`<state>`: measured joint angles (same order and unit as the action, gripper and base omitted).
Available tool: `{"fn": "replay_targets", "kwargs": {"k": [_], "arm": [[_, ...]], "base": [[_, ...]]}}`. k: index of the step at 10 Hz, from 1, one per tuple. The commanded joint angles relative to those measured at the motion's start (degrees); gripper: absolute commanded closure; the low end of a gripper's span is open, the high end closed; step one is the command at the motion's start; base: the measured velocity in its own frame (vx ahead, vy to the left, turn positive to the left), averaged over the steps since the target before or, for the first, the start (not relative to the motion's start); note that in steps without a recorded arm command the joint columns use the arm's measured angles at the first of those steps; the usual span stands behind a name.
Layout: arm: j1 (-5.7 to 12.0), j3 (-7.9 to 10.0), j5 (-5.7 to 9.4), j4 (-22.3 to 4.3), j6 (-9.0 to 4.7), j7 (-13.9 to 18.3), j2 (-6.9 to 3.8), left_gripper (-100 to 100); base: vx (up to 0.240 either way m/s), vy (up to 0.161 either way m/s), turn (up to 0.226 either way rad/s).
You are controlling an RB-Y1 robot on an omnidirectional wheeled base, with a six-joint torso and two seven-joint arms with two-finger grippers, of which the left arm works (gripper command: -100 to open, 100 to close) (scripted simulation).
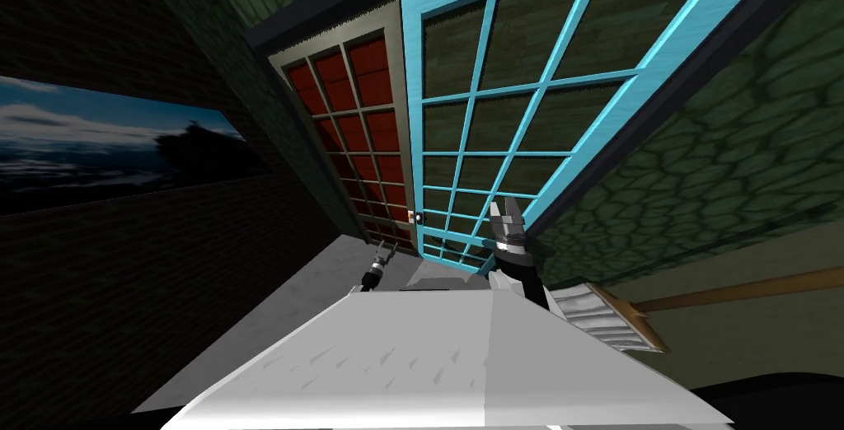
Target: Pull the door open
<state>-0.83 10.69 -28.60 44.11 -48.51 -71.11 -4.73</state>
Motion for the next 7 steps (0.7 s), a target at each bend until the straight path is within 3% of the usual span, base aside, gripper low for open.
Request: {"fn": "replay_targets", "kwargs": {"k": [1,3,4,7], "arm": [[-0.35,1.39,0.39,-0.33,0.22,-0.63,-1.83,-100],[-1.09,3.44,0.97,-0.87,0.16,-1.18,-4.3,-100],[-1.09,3.44,0.97,-0.87,0.16,-1.18,-4.3,-100],[-2.27,6.99,1.92,-1.84,0.1,-2.09,-7.04,-100]], "base": [[-0.137,0.004,-0.016],[-0.152,0.037,-0.016],[-0.094,0.038,-0.005],[-0.101,0.045,-0.026]]}}
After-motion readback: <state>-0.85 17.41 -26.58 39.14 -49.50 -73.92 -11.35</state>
